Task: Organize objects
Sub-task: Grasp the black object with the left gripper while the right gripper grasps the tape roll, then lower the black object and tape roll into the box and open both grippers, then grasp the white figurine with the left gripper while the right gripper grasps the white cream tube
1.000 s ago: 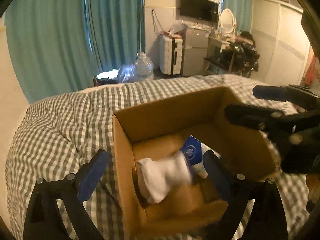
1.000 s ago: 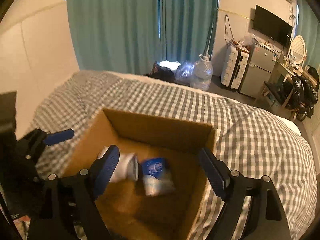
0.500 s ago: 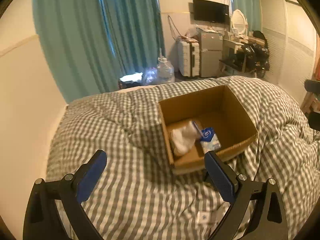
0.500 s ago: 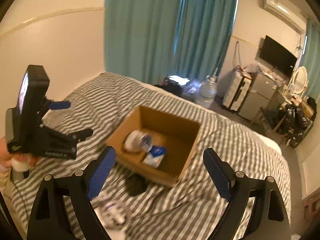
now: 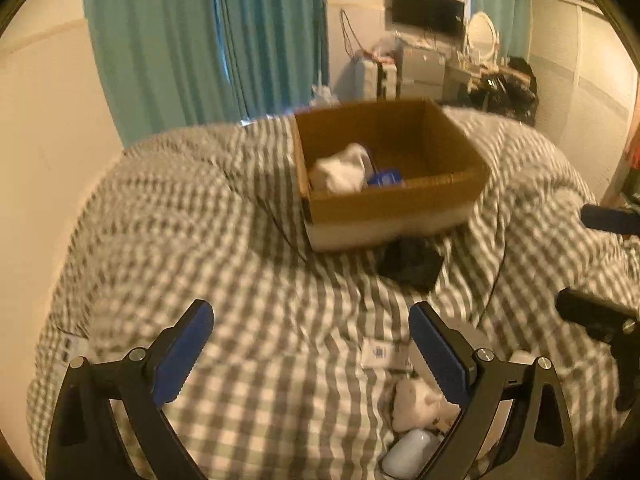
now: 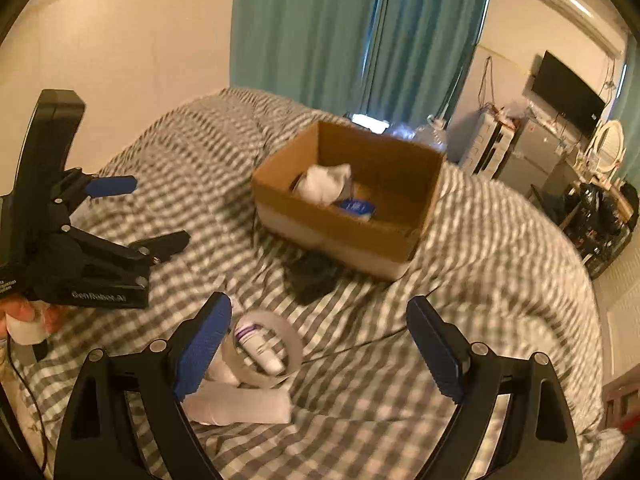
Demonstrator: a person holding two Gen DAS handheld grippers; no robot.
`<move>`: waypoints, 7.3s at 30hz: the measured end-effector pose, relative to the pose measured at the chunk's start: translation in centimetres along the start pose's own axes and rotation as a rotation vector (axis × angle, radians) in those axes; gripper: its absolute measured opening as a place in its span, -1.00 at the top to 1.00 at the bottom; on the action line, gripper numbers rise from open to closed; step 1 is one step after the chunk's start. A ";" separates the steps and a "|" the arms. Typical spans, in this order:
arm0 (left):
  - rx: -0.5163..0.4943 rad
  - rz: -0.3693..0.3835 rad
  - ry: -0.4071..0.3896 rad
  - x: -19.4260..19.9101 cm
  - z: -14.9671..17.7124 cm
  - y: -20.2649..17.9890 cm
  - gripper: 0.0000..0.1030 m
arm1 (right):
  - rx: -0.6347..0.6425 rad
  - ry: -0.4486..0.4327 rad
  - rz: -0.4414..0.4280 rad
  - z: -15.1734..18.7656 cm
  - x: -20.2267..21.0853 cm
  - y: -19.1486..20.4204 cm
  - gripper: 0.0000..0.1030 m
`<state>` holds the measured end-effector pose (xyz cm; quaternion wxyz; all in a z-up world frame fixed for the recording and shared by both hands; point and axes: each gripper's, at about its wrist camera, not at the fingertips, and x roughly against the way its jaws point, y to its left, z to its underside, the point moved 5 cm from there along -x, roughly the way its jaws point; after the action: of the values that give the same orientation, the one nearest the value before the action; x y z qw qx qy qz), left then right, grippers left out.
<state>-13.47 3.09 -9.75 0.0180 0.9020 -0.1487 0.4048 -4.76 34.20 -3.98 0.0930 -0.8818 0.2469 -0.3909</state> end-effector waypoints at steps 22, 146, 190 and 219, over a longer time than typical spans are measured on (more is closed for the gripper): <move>0.073 0.037 0.114 -5.4 3.4 3.6 -0.95 | -0.074 0.361 -0.187 4.7 -13.1 2.4 -0.61; -0.141 0.218 0.006 -17.1 -18.6 -1.4 -0.80 | -0.152 -0.038 0.024 -17.7 -15.4 -13.9 -0.69; 0.019 0.019 0.087 -0.9 2.1 0.2 -0.97 | 0.102 0.214 -0.127 3.6 -4.6 2.1 -0.80; -0.111 0.408 0.306 -8.1 6.9 -9.6 -0.38 | -0.061 0.273 -0.072 4.1 -8.3 -3.5 -0.79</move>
<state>-10.87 13.24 -19.49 0.0078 0.7793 -0.3451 0.5230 -5.19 41.33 -10.81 0.0178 -0.8310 0.2374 -0.5028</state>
